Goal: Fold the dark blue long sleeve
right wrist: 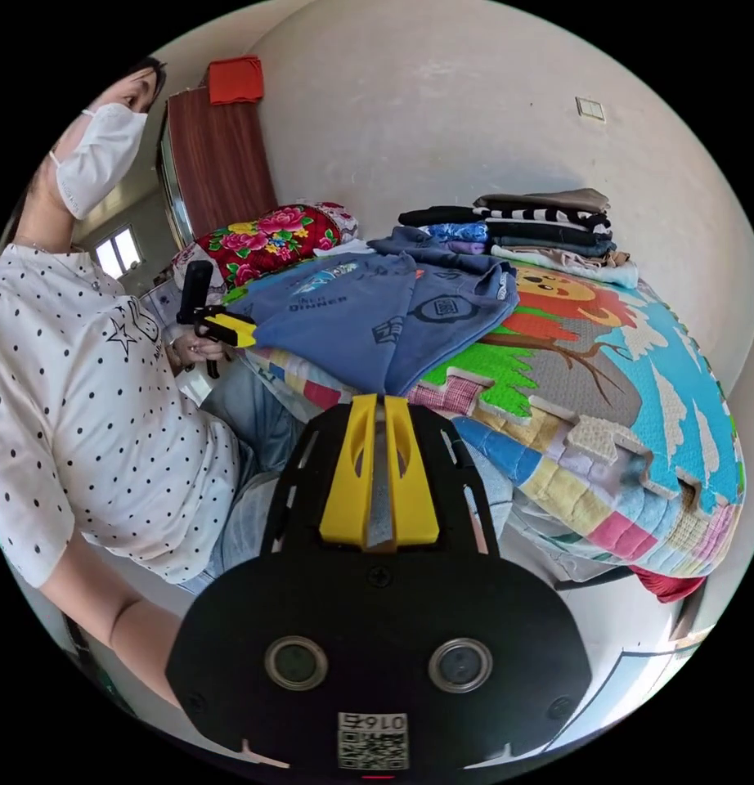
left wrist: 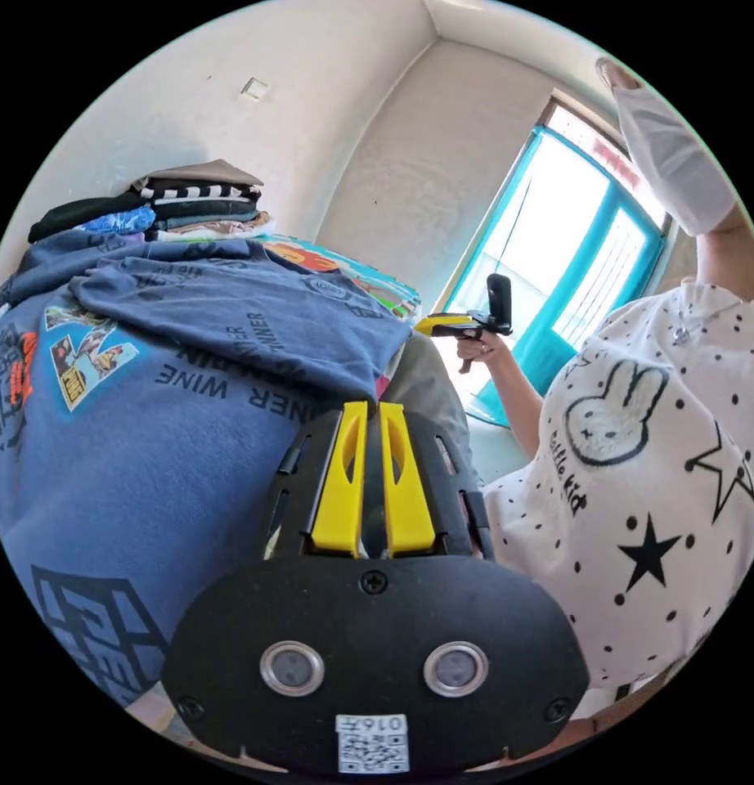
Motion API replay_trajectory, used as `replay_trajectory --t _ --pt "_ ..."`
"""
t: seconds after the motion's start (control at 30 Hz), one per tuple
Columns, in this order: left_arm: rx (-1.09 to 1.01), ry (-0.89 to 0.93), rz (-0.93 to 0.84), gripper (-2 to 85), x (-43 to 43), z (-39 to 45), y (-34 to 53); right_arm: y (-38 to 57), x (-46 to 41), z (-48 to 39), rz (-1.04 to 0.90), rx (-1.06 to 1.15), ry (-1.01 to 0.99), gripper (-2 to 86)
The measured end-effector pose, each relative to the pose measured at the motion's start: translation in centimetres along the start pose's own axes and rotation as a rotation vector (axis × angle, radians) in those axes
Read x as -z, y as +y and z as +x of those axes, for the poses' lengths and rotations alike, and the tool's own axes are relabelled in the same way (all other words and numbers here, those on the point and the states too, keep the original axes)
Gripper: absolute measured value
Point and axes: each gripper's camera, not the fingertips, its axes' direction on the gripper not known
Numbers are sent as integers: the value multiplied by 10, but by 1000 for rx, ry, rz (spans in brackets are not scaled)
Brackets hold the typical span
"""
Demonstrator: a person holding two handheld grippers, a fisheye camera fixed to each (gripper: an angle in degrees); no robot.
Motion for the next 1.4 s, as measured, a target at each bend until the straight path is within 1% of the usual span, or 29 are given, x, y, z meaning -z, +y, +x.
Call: replay_trajectory --t 0.03,0.1,0.17,0.23,0.3,0.33,0.37,0.4,0.43,0.47,0.5,0.57,0.6,0.63,0.67,0.7,0.73,0.77,0.8,0.83,0.87,0.9,0.93,0.97,1.0,1.07,1.2,1.27,1.4 --pt "10 11 7 -3 6 -4 0 -7 12 -1 53 12 25 8" --pt "49 16 103 -3 39 -19 5 -24 33 -3 186 37 30 10" --pt "53 -5 189 -6 64 -27 7 -74 48 0 355 39 17 17" --pt "61 -65 249 -7 83 -35 6 -126 39 0 430 86 -46 27" --pt "136 -209 280 -7 98 -50 -1 -184 14 -8 461 193 -94 47" --pt "174 -256 282 -7 101 -55 -3 -228 -13 -15 429 260 -114 61" --pt "253 -349 284 -8 107 -66 -7 -272 -47 -27 372 338 -101 74" --pt "305 -440 272 -8 113 -77 -13 -294 -66 -34 342 376 -86 83" --pt "323 -485 259 -8 116 -83 -17 -334 -107 -48 279 442 -55 102" --pt "349 -571 231 -9 121 -94 -25 -372 -151 -61 220 504 -31 117" --pt "379 -632 193 -9 124 -105 -35 -389 -173 -67 193 525 -23 125" --pt "409 -649 164 -9 130 -118 -47 -450 -262 -85 54 602 -24 124" --pt "382 -625 183 -10 134 -120 -52 -464 -285 -88 7 613 -36 121" --pt "363 -611 199 -10 136 -120 -53 -490 -328 -92 -103 638 -46 116" --pt "324 -586 231 -10 139 -119 -55 -513 -367 -92 -194 606 -35 112" --pt "296 -564 251 -10 140 -120 -56 -523 -383 -91 -221 589 -16 111" --pt "286 -555 255 -10 140 -120 -57 -541 -411 -86 -233 542 49 109" --pt "270 -547 250 -10 140 -122 -58 -557 -430 -80 -215 486 117 105" --pt "260 -548 238 -10 138 -125 -58 -563 -439 -77 -209 461 141 103" --pt "260 -549 232 -10 137 -127 -58 -575 -455 -72 -234 415 147 98" --pt "263 -551 222 -10 135 -131 -59 -581 -473 -69 -314 413 102 90" --pt "271 -548 214 -10 134 -136 -59 -582 -481 -69 -354 429 81 85" --pt "278 -545 211 -10 134 -139 -59 -584 -492 -71 -424 483 78 60" --pt "293 -536 208 -10 133 -144 -59 -587 -493 -73 -435 500 102 21" --pt "301 -524 210 -10 132 -148 -59 -589 -488 -73 -403 505 100 17" --pt "307 -510 211 -10 130 -153 -61 -599 -453 -71 -261 504 85 5" --pt "303 -496 238 -10 124 -154 -68 -618 -381 -64 -100 490 141 -1" --pt "280 -478 253 -10 121 -150 -72 -615 -331 -74 -20 555 147 -2" --pt "245 -516 263 -9 120 -137 -78 -573 -267 -99 20 711 105 -1"
